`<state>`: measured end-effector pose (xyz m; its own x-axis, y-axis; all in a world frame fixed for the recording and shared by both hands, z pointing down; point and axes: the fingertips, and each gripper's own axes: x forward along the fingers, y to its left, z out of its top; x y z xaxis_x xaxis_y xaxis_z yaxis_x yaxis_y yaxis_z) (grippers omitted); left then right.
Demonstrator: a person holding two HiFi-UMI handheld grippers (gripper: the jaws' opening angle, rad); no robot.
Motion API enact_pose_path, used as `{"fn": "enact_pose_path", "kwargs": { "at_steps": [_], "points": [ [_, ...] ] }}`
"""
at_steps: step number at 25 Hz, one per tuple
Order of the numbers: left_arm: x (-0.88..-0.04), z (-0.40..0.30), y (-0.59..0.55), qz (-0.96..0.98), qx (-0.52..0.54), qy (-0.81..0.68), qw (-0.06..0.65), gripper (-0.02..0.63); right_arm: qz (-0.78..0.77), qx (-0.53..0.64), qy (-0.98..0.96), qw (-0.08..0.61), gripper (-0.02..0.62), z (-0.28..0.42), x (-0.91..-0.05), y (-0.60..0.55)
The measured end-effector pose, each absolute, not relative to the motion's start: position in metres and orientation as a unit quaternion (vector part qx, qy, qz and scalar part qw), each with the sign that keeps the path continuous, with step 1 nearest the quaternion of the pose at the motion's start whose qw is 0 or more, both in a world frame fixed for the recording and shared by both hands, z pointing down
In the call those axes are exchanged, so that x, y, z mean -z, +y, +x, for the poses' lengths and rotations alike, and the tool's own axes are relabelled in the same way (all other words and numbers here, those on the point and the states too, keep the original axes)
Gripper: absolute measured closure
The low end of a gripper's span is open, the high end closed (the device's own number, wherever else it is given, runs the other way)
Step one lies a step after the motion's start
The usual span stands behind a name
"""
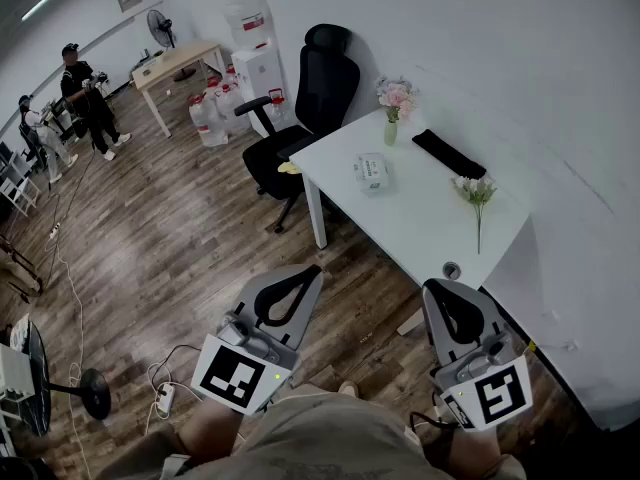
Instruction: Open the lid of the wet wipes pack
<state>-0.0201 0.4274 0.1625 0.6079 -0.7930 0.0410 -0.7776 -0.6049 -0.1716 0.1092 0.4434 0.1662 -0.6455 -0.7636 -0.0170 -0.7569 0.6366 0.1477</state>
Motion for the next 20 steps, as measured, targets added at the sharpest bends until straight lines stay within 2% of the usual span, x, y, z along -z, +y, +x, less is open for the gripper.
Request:
{"fn": "enact_pose_path", "kwargs": {
  "at_steps": [8,20],
  "points": [
    [-0.161,-0.025,0.429,-0.891,0.059,0.444,0.068,0.589,0.42,0.059,-0.905,-0.009,0.563,0.111,-0.158,0.443],
    [-0.169,-0.017,0.423,-0.892,0.062,0.443,0.062,0.589,0.416,0.04,-0.908,-0.002,0.563,0.116,-0.172,0.434]
  ]
}}
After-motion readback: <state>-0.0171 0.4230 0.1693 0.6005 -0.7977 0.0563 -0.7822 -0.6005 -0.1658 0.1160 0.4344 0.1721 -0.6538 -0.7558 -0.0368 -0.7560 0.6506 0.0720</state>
